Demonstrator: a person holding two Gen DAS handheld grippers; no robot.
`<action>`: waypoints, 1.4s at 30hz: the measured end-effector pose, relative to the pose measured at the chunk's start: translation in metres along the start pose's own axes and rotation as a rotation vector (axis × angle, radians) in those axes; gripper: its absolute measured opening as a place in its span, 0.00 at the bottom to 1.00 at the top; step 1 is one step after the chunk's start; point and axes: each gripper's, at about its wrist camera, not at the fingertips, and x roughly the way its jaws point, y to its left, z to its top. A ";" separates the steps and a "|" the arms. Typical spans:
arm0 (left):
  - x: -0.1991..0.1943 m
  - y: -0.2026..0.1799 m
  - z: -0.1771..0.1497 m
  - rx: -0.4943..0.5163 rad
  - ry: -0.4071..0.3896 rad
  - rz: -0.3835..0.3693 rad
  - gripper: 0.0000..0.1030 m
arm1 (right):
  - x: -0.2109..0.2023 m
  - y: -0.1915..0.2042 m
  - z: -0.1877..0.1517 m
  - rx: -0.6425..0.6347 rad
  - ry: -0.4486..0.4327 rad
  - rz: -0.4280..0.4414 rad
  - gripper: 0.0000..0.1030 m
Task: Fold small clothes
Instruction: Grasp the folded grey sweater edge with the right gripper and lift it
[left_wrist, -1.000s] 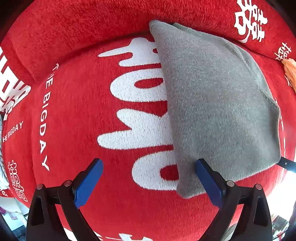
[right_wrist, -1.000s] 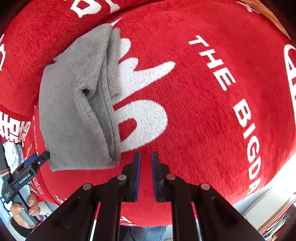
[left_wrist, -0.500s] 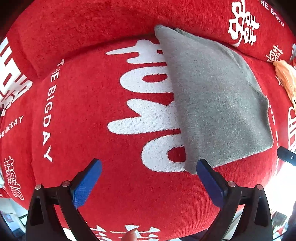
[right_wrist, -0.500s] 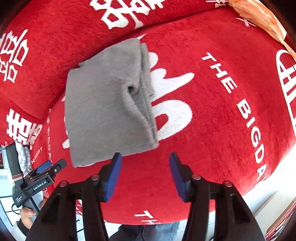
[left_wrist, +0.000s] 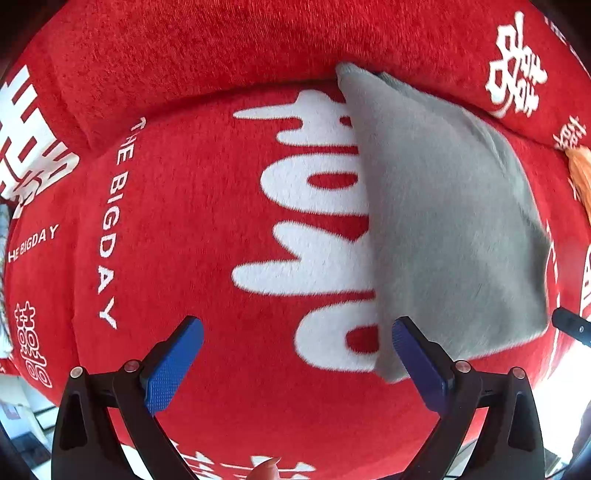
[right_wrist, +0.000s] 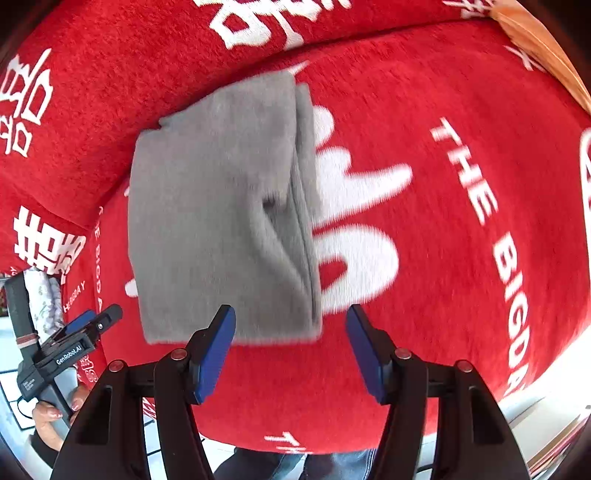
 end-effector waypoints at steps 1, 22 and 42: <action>0.000 -0.003 0.005 -0.005 0.000 0.001 0.99 | -0.002 0.000 0.009 -0.016 -0.003 0.003 0.65; 0.017 -0.014 0.072 -0.119 0.038 -0.127 0.99 | 0.021 -0.039 0.097 0.000 0.093 0.205 0.67; 0.080 -0.043 0.115 -0.040 0.128 -0.422 0.99 | 0.075 -0.055 0.121 0.038 0.207 0.555 0.75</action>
